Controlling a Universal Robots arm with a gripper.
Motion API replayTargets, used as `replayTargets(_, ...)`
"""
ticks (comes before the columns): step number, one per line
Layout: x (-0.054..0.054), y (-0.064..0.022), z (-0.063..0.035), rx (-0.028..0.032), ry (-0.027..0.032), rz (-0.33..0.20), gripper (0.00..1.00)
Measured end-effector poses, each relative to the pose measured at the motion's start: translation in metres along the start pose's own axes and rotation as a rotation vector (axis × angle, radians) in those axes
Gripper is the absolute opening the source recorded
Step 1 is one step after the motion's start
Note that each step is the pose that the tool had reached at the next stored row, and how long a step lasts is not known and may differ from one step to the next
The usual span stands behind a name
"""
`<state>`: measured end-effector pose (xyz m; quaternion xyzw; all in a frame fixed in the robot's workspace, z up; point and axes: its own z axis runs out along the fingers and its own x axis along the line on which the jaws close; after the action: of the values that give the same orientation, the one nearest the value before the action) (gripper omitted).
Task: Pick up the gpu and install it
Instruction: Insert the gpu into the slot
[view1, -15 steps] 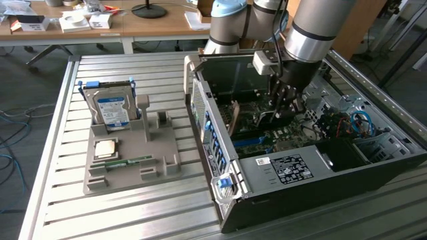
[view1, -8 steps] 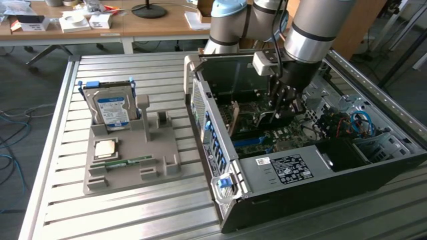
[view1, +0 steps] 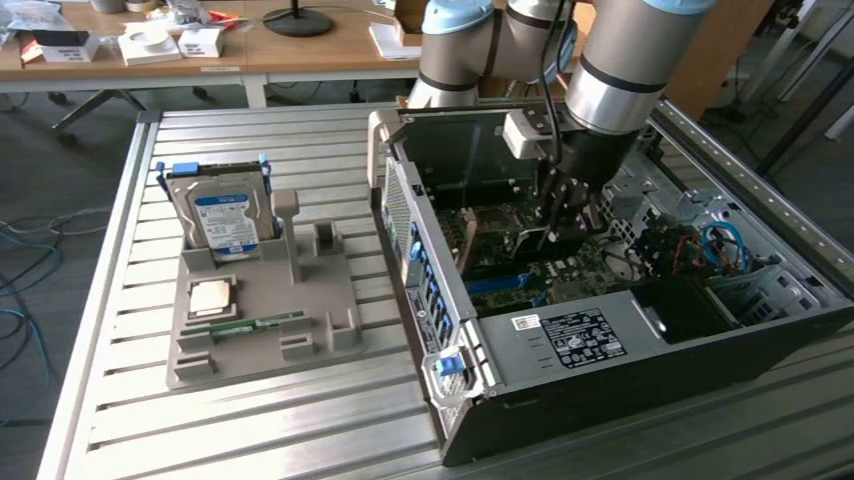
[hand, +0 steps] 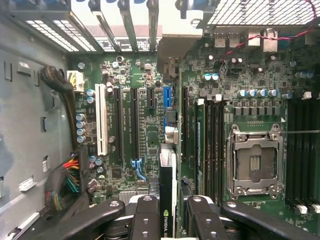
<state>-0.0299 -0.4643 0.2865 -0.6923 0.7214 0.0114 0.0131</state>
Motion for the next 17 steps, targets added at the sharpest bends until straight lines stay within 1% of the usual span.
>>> replayTargets(5, 0.000, 0.0002, 0.0000, -0.0001, 0.0000, 0.000, 0.26)
replayTargets(11, 0.000, 0.0102, 0.0006, 0.0000, -0.0001, 0.000, 0.26)
replayTargets(17, 0.000, 0.0107, 0.0008, 0.0000, -0.0001, 0.000, 0.26)
